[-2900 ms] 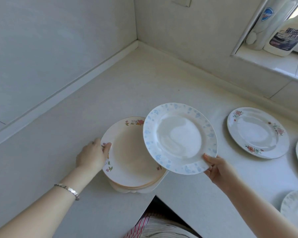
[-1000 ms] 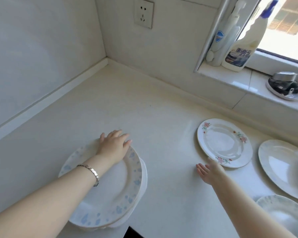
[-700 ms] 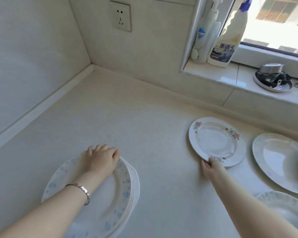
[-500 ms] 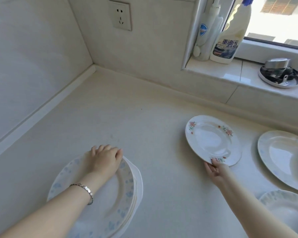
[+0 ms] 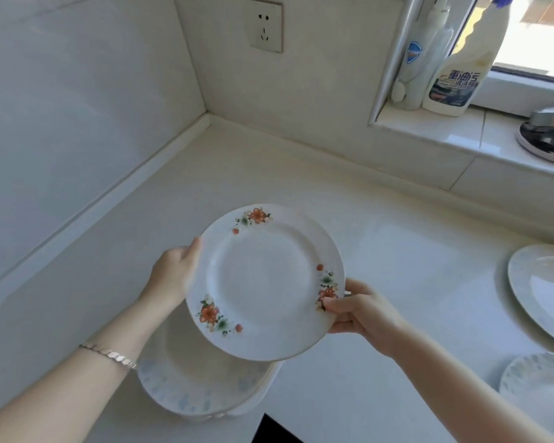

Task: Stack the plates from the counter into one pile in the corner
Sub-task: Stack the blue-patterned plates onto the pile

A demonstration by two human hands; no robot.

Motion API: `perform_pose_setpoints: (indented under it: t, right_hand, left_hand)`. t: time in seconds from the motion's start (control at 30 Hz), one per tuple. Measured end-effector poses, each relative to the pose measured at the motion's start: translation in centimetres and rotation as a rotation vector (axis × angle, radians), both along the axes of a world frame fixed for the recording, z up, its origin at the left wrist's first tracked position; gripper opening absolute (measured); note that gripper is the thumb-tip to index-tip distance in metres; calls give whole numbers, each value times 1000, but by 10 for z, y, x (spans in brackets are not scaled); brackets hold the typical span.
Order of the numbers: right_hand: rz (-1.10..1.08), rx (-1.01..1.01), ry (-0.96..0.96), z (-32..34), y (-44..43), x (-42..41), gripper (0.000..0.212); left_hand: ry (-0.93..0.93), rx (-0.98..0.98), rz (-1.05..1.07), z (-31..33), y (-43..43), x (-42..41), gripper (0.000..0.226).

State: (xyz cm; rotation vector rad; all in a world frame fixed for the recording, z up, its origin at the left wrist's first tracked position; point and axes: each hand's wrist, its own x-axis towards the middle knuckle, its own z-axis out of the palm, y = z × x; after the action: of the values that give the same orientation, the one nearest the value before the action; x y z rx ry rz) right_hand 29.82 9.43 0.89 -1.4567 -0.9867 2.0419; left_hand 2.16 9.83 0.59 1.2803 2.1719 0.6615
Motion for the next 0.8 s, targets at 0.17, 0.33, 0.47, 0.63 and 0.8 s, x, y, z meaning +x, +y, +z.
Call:
perform_pose_setpoints:
  t: [0.17,0.33,0.47,0.63,0.8]
  right_hand:
    - [249,184,-287,-10,-32,-42,20]
    - [352,256,-486,-27,-55,-67,51]
    - [338,266,-526,-31,-60,-75,63]
    - [397,305,-630,-39,-64,-82,64]
    - [450,381,-746,-37,-59,-86,54]
  left_hand:
    - [238,-122,-38,-16,-46,-33,51]
    - [377,-269,-76,-31,-66,-54,48]
    - [462,-258,-68,-36,-68,-59,52]
    - [537,-354,-99,-39,-64,-64,55]
    - [683,-530,-169,-35,-60,-65,61]
